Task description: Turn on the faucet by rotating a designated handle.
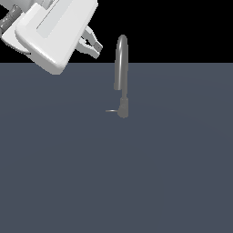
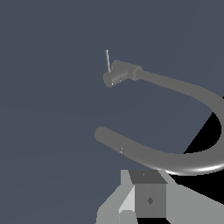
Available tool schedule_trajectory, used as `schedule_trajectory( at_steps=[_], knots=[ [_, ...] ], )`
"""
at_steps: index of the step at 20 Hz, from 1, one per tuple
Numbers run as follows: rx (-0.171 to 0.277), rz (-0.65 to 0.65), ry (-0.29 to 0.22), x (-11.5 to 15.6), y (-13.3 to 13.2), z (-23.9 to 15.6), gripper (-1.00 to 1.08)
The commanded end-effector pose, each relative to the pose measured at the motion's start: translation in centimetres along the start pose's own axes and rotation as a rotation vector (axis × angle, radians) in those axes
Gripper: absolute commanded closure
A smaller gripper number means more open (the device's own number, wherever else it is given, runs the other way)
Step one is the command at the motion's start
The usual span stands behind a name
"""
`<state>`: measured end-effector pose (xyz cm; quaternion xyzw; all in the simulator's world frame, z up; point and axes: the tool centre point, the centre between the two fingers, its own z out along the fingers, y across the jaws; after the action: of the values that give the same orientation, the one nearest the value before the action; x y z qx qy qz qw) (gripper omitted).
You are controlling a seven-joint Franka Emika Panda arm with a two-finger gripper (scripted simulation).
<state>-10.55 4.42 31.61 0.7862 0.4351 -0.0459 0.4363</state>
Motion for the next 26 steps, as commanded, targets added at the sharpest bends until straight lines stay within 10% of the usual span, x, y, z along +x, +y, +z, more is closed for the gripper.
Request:
schedule_trajectory(
  at_steps=[1,26],
  knots=[
    [-0.044,-0.044,0.000,0.9,-0.2,0.5,1.08],
    [-0.437,-0.423,-0.015,7.8,-2.7,6.2,1.08]
  ],
)
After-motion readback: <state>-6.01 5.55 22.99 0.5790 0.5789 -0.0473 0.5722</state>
